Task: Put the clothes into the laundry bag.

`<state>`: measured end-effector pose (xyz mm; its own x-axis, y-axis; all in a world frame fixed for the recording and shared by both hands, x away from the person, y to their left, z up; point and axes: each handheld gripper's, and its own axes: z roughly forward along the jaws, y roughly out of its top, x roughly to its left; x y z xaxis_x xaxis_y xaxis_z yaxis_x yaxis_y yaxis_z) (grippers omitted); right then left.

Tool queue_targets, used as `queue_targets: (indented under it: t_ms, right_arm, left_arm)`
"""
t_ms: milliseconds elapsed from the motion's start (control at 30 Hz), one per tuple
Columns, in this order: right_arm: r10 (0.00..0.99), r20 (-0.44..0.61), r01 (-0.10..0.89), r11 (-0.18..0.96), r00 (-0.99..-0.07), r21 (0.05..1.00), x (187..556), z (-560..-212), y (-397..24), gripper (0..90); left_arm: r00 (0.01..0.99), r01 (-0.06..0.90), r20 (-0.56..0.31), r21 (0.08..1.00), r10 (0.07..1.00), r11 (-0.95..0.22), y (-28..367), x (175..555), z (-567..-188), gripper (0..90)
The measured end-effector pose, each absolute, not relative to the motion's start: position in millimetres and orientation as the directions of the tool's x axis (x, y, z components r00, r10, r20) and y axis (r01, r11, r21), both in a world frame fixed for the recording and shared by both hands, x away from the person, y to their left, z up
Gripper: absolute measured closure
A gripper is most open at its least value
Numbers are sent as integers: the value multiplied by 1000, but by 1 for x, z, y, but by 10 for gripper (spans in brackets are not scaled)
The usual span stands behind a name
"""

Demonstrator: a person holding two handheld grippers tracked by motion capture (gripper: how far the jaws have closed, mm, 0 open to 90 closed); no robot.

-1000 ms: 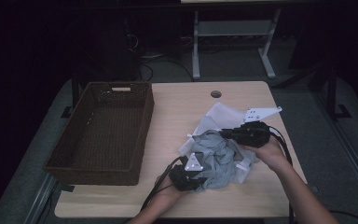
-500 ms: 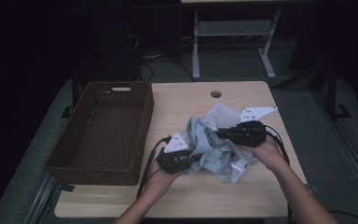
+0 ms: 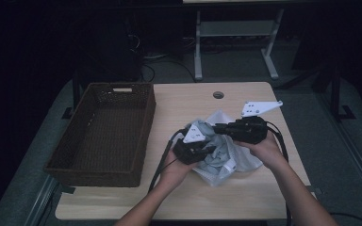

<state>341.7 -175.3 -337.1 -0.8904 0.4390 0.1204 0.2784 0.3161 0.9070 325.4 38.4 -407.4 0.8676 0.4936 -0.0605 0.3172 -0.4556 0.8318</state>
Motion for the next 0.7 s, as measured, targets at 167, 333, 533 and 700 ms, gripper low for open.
queue_targets:
  t_ms: [167, 333, 533, 700]
  right_arm:
    - [449, 110, 274, 318, -887, 908, 340, -336, -180, 875]
    - [466, 113, 292, 332, -878, 897, 344, -346, -186, 875]
    - [481, 112, 309, 351, -869, 884, 347, -354, -188, 874]
    - [485, 106, 311, 364, -868, 878, 349, -357, -187, 874]
  left_arm:
    - [870, 323, -55, 815, 491, -481, 28, 331, -425, 769]
    - [875, 327, -57, 803, 481, -499, 35, 331, -429, 754]
    - [852, 331, -21, 795, 523, -508, 45, 339, -435, 751]
    - [855, 371, -103, 806, 508, -461, 54, 337, -428, 664]
